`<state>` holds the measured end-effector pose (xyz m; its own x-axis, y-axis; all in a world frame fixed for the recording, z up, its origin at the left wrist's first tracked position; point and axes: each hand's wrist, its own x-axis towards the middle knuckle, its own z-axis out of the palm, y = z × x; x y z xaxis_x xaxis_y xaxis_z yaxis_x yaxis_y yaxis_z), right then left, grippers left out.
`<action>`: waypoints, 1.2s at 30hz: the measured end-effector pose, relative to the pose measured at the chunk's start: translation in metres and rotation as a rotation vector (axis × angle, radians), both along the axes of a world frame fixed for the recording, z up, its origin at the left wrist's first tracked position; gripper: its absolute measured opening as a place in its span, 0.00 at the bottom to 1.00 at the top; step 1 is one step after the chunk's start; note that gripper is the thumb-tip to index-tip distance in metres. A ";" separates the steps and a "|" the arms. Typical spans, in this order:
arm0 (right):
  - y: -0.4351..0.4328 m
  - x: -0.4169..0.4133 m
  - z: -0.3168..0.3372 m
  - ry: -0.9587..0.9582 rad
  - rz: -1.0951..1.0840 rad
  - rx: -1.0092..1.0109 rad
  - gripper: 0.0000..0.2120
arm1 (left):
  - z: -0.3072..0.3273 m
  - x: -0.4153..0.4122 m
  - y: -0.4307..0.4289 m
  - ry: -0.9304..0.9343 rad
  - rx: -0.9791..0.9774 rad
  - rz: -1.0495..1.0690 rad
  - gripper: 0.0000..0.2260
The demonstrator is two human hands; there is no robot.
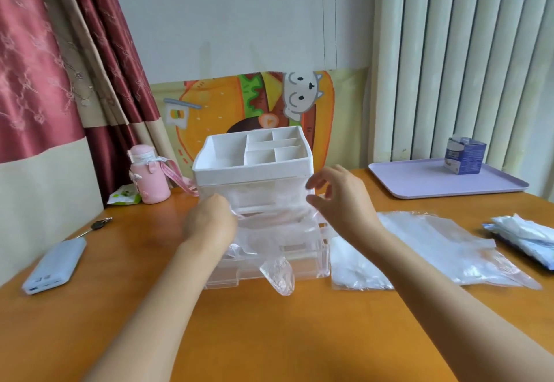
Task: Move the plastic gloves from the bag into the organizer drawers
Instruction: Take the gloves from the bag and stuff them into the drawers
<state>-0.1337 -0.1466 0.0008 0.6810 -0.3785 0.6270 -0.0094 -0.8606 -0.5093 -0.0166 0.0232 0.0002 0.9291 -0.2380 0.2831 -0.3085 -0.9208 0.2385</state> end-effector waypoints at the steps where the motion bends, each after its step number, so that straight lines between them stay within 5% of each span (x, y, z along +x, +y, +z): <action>1: 0.008 0.001 0.001 0.024 0.049 -0.021 0.05 | -0.001 0.003 -0.001 0.013 0.025 0.010 0.03; 8: 0.033 0.027 0.002 0.545 0.248 0.023 0.13 | 0.001 0.012 -0.004 0.090 0.056 0.029 0.09; 12: 0.038 0.051 -0.008 0.867 0.280 -0.130 0.24 | -0.004 0.015 -0.004 0.058 0.126 0.011 0.12; 18: 0.047 0.069 -0.017 0.857 0.256 -0.214 0.36 | 0.000 0.017 0.013 -0.063 0.151 -0.047 0.05; 24: 0.053 0.072 -0.018 0.861 0.192 -0.240 0.30 | 0.010 0.002 0.036 -0.295 -0.061 -0.175 0.12; 27: 0.055 0.071 -0.017 0.909 0.142 -0.265 0.31 | 0.013 -0.007 0.030 -0.014 -0.158 -0.330 0.07; 30: 0.058 0.072 -0.019 0.967 0.096 -0.359 0.35 | 0.003 -0.004 0.019 0.273 -0.007 -0.373 0.09; 36: 0.059 0.073 -0.024 0.969 0.120 -0.156 0.35 | -0.004 0.008 0.002 0.439 0.182 -0.297 0.21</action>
<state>-0.0609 -0.0876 -0.0236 0.9544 -0.2342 -0.1849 -0.2710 -0.9398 -0.2081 -0.0086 0.0254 -0.0036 0.8364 -0.5160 -0.1850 -0.4683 -0.8480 0.2481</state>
